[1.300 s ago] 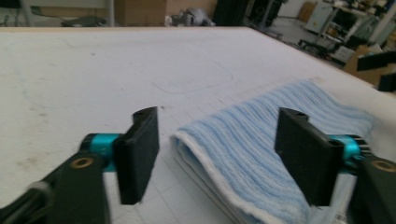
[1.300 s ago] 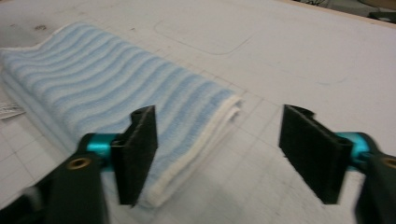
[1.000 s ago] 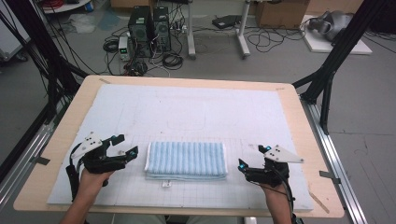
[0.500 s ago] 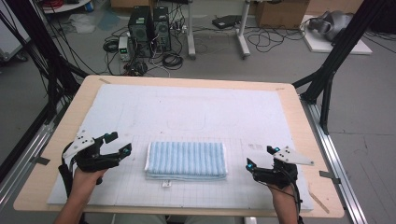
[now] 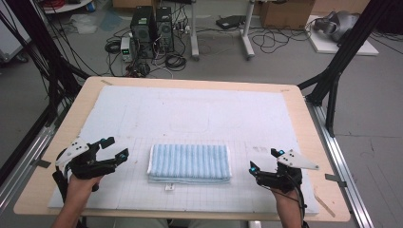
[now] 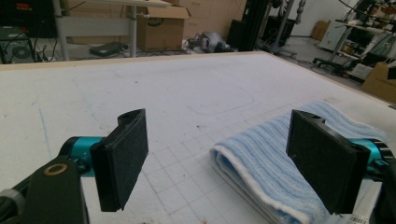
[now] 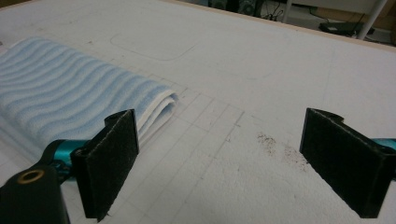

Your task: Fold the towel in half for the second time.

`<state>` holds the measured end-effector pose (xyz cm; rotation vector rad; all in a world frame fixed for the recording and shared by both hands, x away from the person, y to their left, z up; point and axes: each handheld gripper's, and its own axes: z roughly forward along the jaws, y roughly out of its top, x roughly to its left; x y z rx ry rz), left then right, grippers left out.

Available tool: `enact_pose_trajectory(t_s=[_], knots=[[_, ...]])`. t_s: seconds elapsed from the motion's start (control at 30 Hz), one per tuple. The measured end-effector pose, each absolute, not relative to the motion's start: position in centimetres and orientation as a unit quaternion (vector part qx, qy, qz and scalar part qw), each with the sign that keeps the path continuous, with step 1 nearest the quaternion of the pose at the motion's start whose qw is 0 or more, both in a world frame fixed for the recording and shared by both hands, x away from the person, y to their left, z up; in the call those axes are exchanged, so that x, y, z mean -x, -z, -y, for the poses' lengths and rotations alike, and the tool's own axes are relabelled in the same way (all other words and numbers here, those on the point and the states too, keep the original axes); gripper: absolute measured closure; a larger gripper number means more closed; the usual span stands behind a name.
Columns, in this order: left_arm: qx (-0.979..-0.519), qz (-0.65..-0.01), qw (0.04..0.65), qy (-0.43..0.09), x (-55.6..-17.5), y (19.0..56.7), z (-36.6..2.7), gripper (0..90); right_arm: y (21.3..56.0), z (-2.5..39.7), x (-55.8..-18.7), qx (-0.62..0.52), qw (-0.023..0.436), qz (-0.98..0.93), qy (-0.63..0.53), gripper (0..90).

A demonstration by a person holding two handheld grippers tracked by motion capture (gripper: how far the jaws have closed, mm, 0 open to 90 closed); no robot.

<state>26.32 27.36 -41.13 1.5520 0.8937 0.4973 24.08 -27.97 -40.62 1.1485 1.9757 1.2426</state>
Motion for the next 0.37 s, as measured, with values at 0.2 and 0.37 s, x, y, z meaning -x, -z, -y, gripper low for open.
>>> enact_pose_trajectory(t_s=[0.2, 0.37], knots=[[-0.672, -0.385, 0.596, -0.213, -26.5, 41.31, -27.12, 21.7, 40.71, 28.06, -24.03, -0.427, 0.265, -0.731, -0.461, 11.0], [-0.673, -0.384, 0.595, -0.213, -26.6, 41.21, -26.9, 21.7, 40.75, 28.32, -23.95, -0.429, 0.266, -0.729, -0.462, 11.0]])
